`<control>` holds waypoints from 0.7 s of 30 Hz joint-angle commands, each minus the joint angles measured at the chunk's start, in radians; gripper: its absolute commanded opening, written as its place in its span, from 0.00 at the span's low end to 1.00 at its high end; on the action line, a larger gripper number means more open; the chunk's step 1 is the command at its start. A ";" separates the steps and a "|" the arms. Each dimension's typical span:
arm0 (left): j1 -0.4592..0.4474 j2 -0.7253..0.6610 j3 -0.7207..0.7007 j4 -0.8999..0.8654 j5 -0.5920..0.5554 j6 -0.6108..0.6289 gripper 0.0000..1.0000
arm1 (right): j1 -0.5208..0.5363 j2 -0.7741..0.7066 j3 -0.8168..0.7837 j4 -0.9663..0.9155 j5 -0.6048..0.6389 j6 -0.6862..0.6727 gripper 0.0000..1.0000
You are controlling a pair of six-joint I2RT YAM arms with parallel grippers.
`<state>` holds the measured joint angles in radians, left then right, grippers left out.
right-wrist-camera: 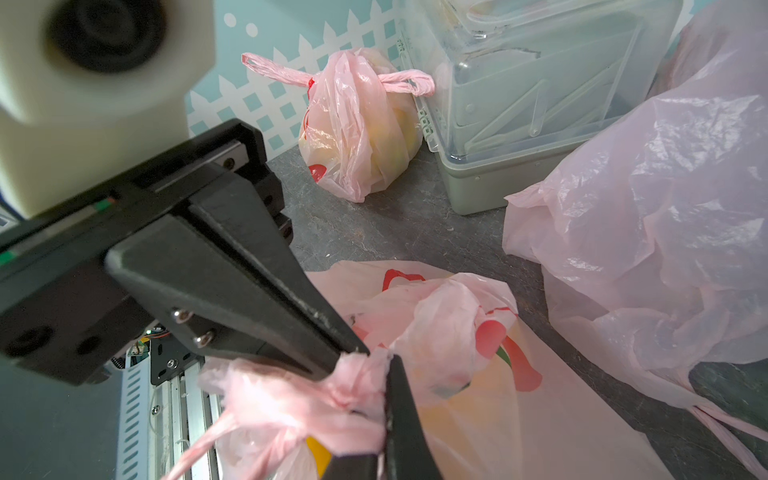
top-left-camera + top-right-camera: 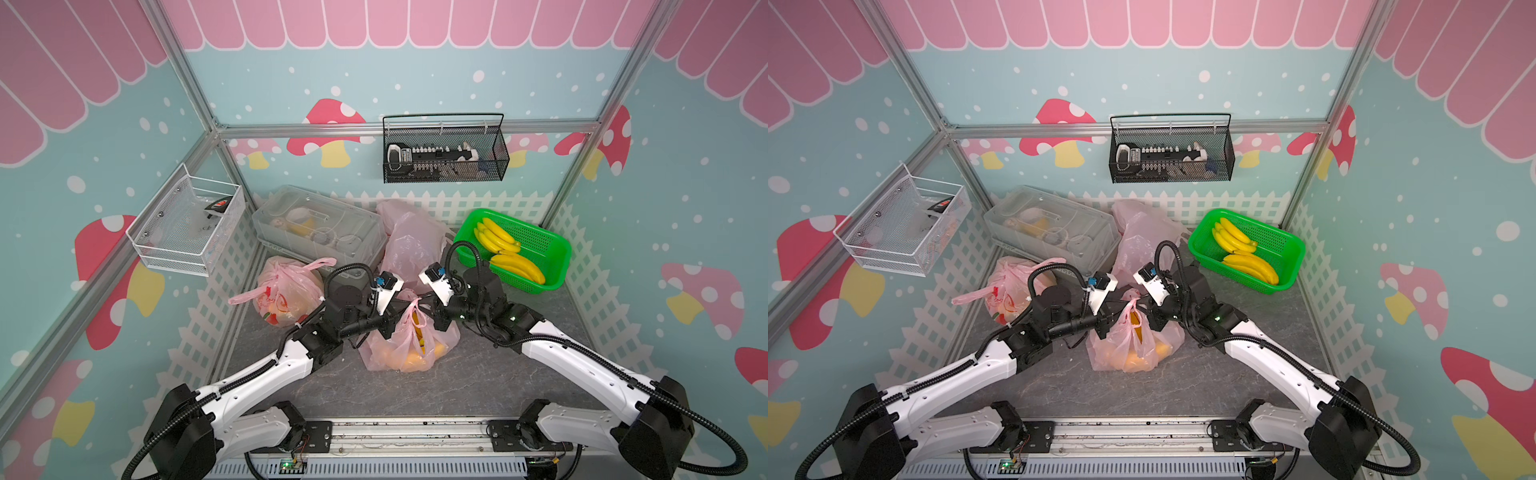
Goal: Place the banana into a plastic bag & tie a knot
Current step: Cross the plastic bag at the center of the board.
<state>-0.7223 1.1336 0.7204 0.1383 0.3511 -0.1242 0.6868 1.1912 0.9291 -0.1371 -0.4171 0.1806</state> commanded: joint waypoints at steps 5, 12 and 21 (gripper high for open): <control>-0.014 -0.018 0.008 0.003 -0.045 0.000 0.00 | 0.017 -0.030 0.008 0.042 -0.027 -0.002 0.09; -0.023 -0.051 -0.002 -0.023 -0.182 0.012 0.00 | 0.016 -0.084 -0.011 -0.014 0.109 -0.019 0.41; -0.047 -0.056 -0.003 -0.029 -0.232 0.017 0.00 | 0.052 -0.195 -0.007 -0.158 0.246 -0.020 0.57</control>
<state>-0.7582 1.0966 0.7200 0.1204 0.1608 -0.1226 0.7124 1.0389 0.9230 -0.2314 -0.2253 0.1669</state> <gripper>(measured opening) 0.049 0.564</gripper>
